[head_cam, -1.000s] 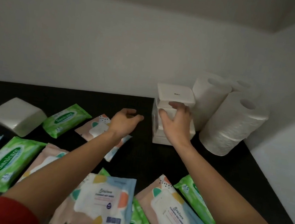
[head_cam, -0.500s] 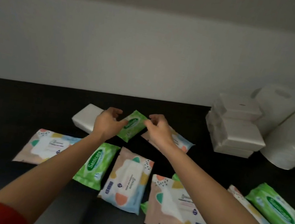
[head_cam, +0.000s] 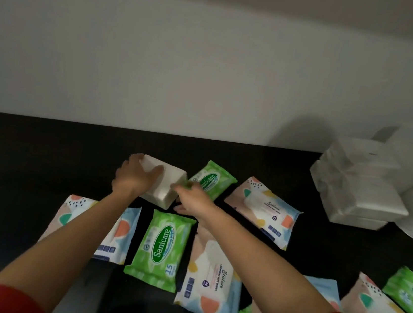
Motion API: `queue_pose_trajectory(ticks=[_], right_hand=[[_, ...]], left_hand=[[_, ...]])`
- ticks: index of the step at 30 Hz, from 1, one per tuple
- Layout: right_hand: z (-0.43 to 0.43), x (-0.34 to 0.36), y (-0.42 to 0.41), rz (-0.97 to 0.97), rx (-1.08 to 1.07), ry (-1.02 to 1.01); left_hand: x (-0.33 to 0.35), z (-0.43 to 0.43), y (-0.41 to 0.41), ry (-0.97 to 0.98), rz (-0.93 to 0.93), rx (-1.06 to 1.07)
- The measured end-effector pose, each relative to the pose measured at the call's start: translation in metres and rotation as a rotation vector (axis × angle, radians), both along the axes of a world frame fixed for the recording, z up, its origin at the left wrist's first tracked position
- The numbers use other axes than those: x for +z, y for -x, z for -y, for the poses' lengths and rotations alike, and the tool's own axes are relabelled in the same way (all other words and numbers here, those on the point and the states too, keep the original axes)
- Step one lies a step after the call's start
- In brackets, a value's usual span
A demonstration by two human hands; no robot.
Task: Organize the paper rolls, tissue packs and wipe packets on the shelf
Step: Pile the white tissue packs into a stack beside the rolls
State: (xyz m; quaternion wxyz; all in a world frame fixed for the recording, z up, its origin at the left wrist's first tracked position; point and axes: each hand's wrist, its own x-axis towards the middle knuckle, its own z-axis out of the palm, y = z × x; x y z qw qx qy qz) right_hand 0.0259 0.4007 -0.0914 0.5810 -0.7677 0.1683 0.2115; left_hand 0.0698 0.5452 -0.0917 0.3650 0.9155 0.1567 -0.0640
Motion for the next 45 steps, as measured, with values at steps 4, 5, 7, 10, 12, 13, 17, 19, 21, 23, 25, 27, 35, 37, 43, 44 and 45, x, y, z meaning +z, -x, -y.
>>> queue_pose_trajectory(ticks=[4, 5, 7, 10, 12, 13, 17, 19, 21, 23, 25, 27, 35, 37, 43, 44, 45], right_hand=[[-0.006, -0.009, -0.003, 0.009, -0.095, -0.022], [-0.006, -0.010, -0.003, 0.027, -0.116, -0.023], [0.000, -0.008, -0.003, 0.057, -0.149, -0.046], [0.018, 0.004, 0.000, 0.104, -0.152, -0.073], [0.034, 0.013, 0.003, 0.135, -0.158, -0.070], [0.044, 0.017, 0.005, 0.144, -0.171, -0.080], [0.086, 0.030, 0.015, 0.143, -0.238, -0.180], [0.109, 0.037, 0.022, 0.153, -0.249, -0.204], [0.135, 0.039, 0.030, 0.191, -0.260, -0.172], [0.161, 0.041, 0.038, 0.228, -0.285, -0.171], [0.189, 0.042, 0.046, 0.264, -0.328, -0.176], [0.218, 0.044, 0.054, 0.310, -0.374, -0.195], [0.339, 0.062, 0.076, 0.457, -0.566, -0.152], [0.364, 0.064, 0.081, 0.476, -0.601, -0.112], [0.417, 0.060, 0.089, 0.514, -0.631, -0.016], [0.423, 0.059, 0.090, 0.517, -0.618, -0.005], [0.428, 0.058, 0.091, 0.516, -0.602, 0.009]], left_hand=[[-0.006, -0.002, 0.005, 0.146, 0.021, 0.047], [-0.006, -0.002, 0.008, 0.172, 0.039, 0.055], [-0.005, 0.001, 0.013, 0.216, 0.088, 0.078], [0.001, 0.012, 0.020, 0.290, 0.130, 0.111], [0.005, 0.023, 0.023, 0.368, 0.157, 0.117], [0.008, 0.031, 0.026, 0.409, 0.167, 0.116], [0.018, 0.068, 0.035, 0.550, 0.144, 0.081], [0.024, 0.090, 0.038, 0.635, 0.118, 0.061], [0.028, 0.112, 0.042, 0.698, 0.080, 0.031], [0.032, 0.137, 0.046, 0.730, 0.046, -0.005], [0.036, 0.163, 0.052, 0.790, 0.021, -0.021], [0.038, 0.192, 0.060, 0.845, 0.003, -0.049], [0.054, 0.313, 0.076, 0.980, -0.001, -0.184], [0.056, 0.338, 0.079, 0.982, -0.012, -0.197], [0.055, 0.396, 0.083, 0.936, -0.012, -0.184], [0.055, 0.403, 0.083, 0.908, -0.007, -0.177], [0.054, 0.408, 0.084, 0.878, 0.000, -0.172]])
